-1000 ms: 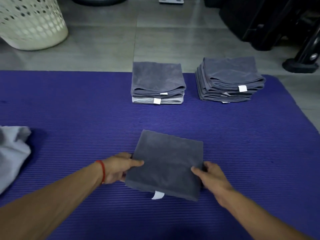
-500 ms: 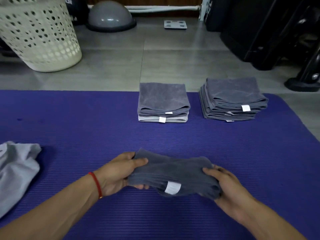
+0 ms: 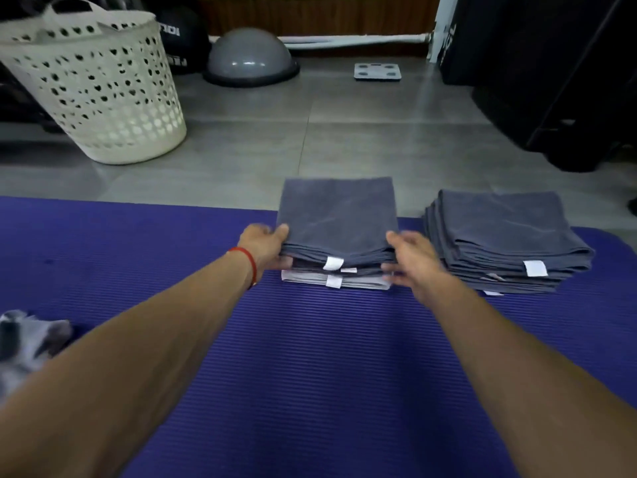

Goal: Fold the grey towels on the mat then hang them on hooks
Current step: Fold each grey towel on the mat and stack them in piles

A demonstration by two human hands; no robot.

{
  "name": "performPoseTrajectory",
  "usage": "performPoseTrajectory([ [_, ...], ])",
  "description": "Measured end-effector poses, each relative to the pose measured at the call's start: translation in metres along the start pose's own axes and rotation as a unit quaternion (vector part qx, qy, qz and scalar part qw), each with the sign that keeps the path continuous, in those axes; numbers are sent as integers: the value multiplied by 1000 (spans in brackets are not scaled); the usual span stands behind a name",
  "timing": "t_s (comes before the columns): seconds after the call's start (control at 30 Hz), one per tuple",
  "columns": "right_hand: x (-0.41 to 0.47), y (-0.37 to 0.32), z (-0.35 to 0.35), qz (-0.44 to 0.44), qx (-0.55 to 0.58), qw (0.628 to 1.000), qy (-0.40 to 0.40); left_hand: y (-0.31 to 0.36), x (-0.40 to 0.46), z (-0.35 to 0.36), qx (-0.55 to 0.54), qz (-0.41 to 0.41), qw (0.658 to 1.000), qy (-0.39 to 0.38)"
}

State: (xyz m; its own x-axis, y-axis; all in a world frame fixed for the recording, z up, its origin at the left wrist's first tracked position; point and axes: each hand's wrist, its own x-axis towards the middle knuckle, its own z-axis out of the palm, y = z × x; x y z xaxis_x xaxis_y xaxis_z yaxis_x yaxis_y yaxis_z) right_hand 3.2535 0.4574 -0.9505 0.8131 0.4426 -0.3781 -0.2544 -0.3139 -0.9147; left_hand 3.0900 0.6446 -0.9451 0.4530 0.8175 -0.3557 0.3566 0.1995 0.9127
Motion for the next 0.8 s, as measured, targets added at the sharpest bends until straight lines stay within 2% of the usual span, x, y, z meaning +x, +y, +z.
performPoseTrajectory([
  [0.1, -21, 58, 1, -47, -159, 984, 66, -57, -2, -15, 64, -25, 997, 25],
  [0.17, -56, 92, -5, -113, -213, 970, 32, -95, -18, -43, 123, 0, 992, 7],
  [0.2, -75, 108, -10, -128, -233, 964, -1, -115, -32, -63, 185, 28, 982, -8],
  [0.23, -92, 121, -14, -132, -256, 957, -45, -132, -51, -86, 273, 68, 959, -21],
  [0.3, -120, 144, -17, -141, -311, 930, -136, -166, -93, -133, 436, 158, 886, -20],
  [0.37, -143, 153, -14, -159, -352, 900, -201, -190, -128, -183, 554, 209, 805, 48],
  [0.43, -164, 151, 1, -183, -367, 878, -248, -210, -147, -235, 638, 174, 738, 132],
  [0.53, -191, 141, 35, -213, -386, 840, -318, -230, -160, -305, 680, 32, 707, 189],
  [0.6, -207, 133, 61, -223, -403, 810, -363, -238, -164, -341, 664, -111, 716, 184],
  [0.63, -215, 129, 73, -227, -409, 795, -386, -240, -166, -354, 631, -157, 739, 176],
  [0.73, -233, 126, 95, -214, -438, 751, -445, -251, -165, -378, 515, -136, 825, 186],
  [0.8, -242, 129, 99, -197, -459, 728, -469, -250, -165, -380, 492, -95, 841, 206],
])
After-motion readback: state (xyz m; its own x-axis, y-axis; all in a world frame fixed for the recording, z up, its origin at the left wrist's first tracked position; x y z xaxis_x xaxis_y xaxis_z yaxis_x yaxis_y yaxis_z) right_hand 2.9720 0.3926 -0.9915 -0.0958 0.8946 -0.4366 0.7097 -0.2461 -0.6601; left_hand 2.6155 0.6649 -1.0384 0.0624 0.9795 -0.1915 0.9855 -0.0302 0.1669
